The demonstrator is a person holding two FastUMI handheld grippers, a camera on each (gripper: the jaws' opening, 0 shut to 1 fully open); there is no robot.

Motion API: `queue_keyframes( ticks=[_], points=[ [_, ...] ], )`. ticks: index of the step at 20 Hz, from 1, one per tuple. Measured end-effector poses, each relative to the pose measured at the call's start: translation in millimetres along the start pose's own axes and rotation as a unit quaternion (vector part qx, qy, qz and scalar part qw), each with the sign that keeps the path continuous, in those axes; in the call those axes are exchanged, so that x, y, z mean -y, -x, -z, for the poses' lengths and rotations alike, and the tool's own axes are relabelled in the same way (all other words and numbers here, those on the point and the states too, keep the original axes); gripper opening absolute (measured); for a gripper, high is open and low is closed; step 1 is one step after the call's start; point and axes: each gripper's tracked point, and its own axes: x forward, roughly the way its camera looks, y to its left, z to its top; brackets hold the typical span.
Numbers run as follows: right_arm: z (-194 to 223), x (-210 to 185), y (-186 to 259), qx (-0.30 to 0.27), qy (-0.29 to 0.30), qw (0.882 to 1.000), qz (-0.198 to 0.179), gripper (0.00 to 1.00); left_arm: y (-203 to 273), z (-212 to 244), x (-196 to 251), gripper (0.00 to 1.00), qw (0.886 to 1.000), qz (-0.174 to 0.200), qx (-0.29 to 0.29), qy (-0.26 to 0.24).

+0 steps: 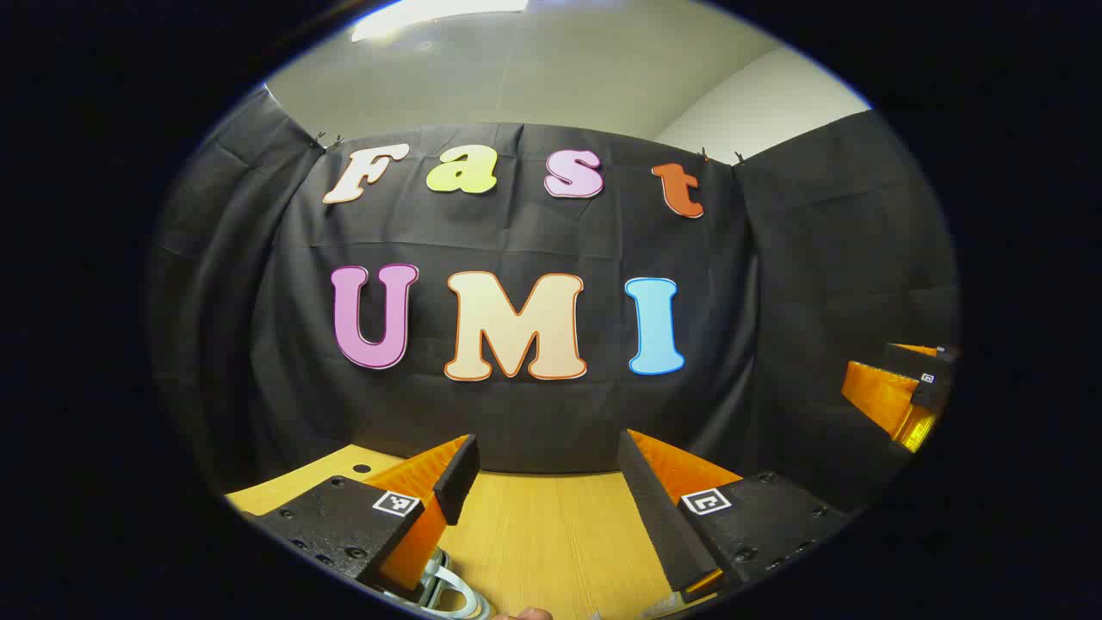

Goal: First open the suitcase, pack the skin care products into it, and then close the suitcase.

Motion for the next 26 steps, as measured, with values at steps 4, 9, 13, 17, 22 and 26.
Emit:
queue_keyframes(
  ticks=[4,9,13,17,22,26],
  points=[
    [-2,-9,-1,0.007,-0.006,1.0,-0.017,1.0,5,5,-2,0.94,1.0,-0.01,-0.006,-0.004],
    [12,-16,-4,0.004,-0.028,0.998,-0.054,0.99,14,37,-10,0.94,0.998,-0.039,-0.047,-0.006],
    [44,-29,-13,-0.028,-0.06,0.993,-0.098,0.98,37,85,-44,0.94,0.989,-0.09,-0.116,-0.021],
    [59,-38,-21,-0.056,-0.078,0.992,-0.084,0.98,53,147,-73,0.94,0.974,-0.107,-0.199,0.027],
    [77,-71,-19,-0.091,-0.071,0.989,-0.088,0.95,76,221,-86,0.96,0.942,-0.078,-0.323,0.045],
    [75,-78,-13,-0.094,-0.056,0.991,-0.081,0.98,72,243,-79,0.95,0.933,-0.042,-0.356,0.015]
  ],
)
